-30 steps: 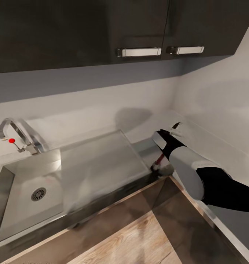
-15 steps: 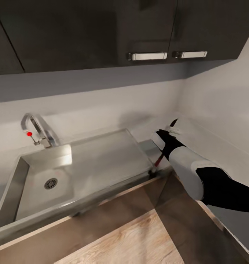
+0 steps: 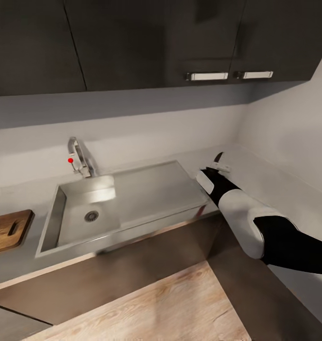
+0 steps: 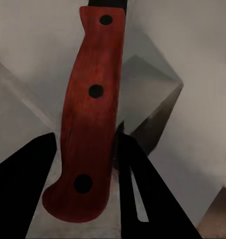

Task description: In the kitchen, take the Vidalia onion out of the sink, dice it on the chopping board with the paring knife, put the diced onion into the bowl on the countertop, then place both the paring knife and the chopping board into the sink.

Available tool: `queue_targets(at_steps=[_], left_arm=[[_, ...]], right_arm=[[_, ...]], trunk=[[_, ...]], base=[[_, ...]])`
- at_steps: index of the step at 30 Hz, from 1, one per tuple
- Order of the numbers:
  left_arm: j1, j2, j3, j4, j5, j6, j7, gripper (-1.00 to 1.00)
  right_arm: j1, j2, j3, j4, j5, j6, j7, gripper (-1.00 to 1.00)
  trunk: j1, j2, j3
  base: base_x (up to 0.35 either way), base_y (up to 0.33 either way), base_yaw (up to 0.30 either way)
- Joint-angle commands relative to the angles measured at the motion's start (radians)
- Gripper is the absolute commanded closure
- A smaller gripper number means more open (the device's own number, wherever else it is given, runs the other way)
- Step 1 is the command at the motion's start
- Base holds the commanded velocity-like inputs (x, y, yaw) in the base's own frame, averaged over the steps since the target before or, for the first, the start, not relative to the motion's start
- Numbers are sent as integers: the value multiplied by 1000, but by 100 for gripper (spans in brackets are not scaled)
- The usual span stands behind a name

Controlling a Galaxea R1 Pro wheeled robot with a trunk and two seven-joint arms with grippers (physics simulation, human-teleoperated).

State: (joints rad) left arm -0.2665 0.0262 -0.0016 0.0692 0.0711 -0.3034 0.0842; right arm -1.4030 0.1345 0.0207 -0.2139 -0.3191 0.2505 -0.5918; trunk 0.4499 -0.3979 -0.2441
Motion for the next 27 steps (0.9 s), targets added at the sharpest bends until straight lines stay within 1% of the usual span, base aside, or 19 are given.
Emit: queue_targets(at_steps=[1,7,14,27], left_arm=[[-2,0,-1,4,7,-8,-1,-100],[-2,0,-1,5,7,-7,-1,-100],[-2,1,0,4,8,-7,-1,-100],[-2,1,0,4,9,-7,-2,-100]], right_arm=[[-1,0,2,-2,1,9,-2,100],[-1,1,2,0,24,10,8,100],[-1,1,2,3,26,10,32,100],[-1,2,2,6,26,10,33,100]], trunk=[[0,-2,-1],[0,-2,7],[0,-2,14],[0,-2,27]], base=[[-301,161,135],[-198,207,137],[-160,256,128],[-202,251,135]])
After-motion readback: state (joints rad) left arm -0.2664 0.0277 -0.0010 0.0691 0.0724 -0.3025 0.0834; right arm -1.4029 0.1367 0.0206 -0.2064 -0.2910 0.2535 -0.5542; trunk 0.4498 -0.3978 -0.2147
